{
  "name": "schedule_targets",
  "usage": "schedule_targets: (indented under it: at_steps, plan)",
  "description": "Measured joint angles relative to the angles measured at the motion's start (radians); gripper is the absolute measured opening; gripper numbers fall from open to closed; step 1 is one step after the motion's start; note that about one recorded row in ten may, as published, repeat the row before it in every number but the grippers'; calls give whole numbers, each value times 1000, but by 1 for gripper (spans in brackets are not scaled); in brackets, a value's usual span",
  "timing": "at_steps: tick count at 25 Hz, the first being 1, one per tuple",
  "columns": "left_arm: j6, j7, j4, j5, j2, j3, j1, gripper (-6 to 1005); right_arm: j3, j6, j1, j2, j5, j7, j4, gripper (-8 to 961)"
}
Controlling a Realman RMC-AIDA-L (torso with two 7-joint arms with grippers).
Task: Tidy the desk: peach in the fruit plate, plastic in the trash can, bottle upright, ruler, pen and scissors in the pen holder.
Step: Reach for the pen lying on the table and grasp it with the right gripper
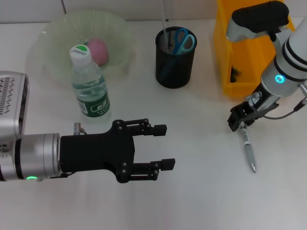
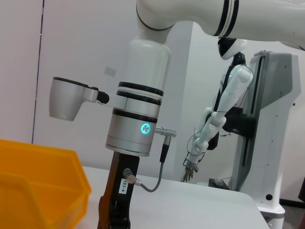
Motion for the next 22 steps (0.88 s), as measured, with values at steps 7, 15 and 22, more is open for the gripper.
schedule_targets:
  at_steps: [7, 15, 22]
  plan:
    - [-3, 5, -1, 0, 0, 2, 2, 722, 0, -17, -4, 0, 0, 0, -26, 413]
    - [3, 12, -1, 0, 0, -1, 5, 722, 0, -18, -6, 0, -8, 0, -25, 411]
    - [4, 13, 0, 0, 0, 1, 4, 722, -6, -8, -12, 0, -5, 0, -23, 410]
